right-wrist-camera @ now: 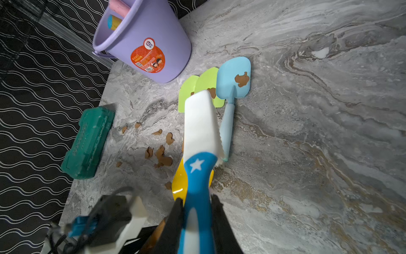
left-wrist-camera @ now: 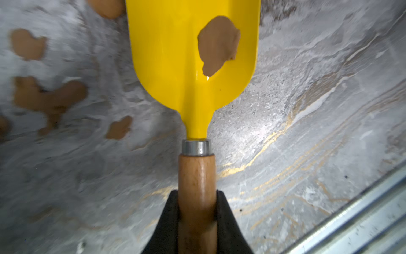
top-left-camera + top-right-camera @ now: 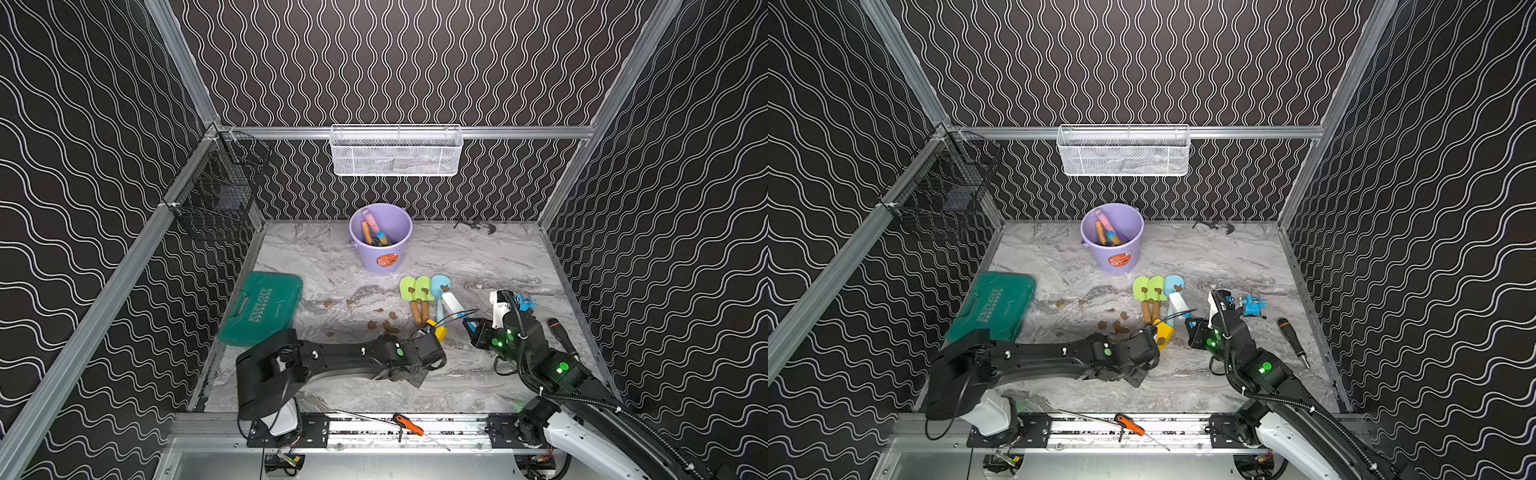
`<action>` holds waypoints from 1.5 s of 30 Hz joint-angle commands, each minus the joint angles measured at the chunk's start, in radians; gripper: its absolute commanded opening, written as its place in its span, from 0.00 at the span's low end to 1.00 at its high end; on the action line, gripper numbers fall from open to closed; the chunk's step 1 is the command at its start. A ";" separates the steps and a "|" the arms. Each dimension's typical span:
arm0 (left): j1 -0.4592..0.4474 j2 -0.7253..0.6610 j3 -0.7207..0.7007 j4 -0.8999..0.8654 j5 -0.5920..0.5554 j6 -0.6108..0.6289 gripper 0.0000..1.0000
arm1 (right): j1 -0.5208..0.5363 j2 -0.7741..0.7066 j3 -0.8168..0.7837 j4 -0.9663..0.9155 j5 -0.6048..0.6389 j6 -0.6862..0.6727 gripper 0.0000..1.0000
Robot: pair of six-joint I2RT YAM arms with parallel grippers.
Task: Brush the soil off the hand trowel and place it into the bucket
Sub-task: Brush off the soil from the hand trowel.
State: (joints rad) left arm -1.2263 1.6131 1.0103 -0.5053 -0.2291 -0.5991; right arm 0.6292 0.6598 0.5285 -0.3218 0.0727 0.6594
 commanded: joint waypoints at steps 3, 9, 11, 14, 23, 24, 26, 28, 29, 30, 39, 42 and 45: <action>0.014 -0.067 0.040 -0.197 -0.101 0.004 0.00 | 0.001 -0.019 0.003 0.113 -0.137 -0.034 0.00; 0.066 -0.104 0.086 -0.355 -0.124 0.025 0.00 | 0.005 0.071 -0.016 0.261 -0.324 -0.018 0.00; 0.112 -0.121 0.080 -0.375 -0.092 0.039 0.00 | 0.019 0.104 -0.006 0.258 -0.346 -0.021 0.00; 0.186 -0.152 0.071 -0.405 -0.056 0.073 0.00 | 0.055 0.127 0.006 0.247 -0.350 -0.035 0.00; 0.278 -0.169 0.130 -0.509 -0.071 0.163 0.00 | 0.243 0.315 0.130 0.254 -0.243 -0.093 0.00; 0.284 -0.171 0.137 -0.511 -0.067 0.167 0.00 | 0.257 0.340 0.142 0.268 -0.242 -0.099 0.00; 0.294 -0.171 0.150 -0.514 -0.059 0.175 0.00 | 0.272 0.391 0.161 0.280 -0.222 -0.108 0.00; 0.301 -0.167 0.162 -0.526 -0.061 0.181 0.00 | 0.279 0.439 0.190 0.247 -0.159 -0.107 0.00; 0.304 -0.168 0.166 -0.531 -0.061 0.185 0.00 | 0.279 0.459 0.200 0.218 -0.115 -0.103 0.00; 0.307 -0.168 0.168 -0.534 -0.056 0.189 0.00 | 0.279 0.474 0.207 0.194 -0.066 -0.101 0.00; 0.345 -0.148 0.168 -0.607 -0.058 0.188 0.00 | 0.280 0.444 0.235 0.210 -0.003 -0.132 0.00; 0.353 -0.153 0.164 -0.613 -0.052 0.188 0.00 | 0.284 0.450 0.229 0.249 -0.090 -0.154 0.00; 0.355 -0.158 0.155 -0.613 -0.038 0.186 0.00 | 0.294 0.471 0.217 0.300 -0.170 -0.164 0.00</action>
State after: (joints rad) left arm -0.8757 1.4605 1.1679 -1.0962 -0.2756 -0.4137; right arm 0.9157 1.1187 0.7517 -0.1188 -0.0029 0.5213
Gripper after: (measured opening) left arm 0.229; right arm 0.192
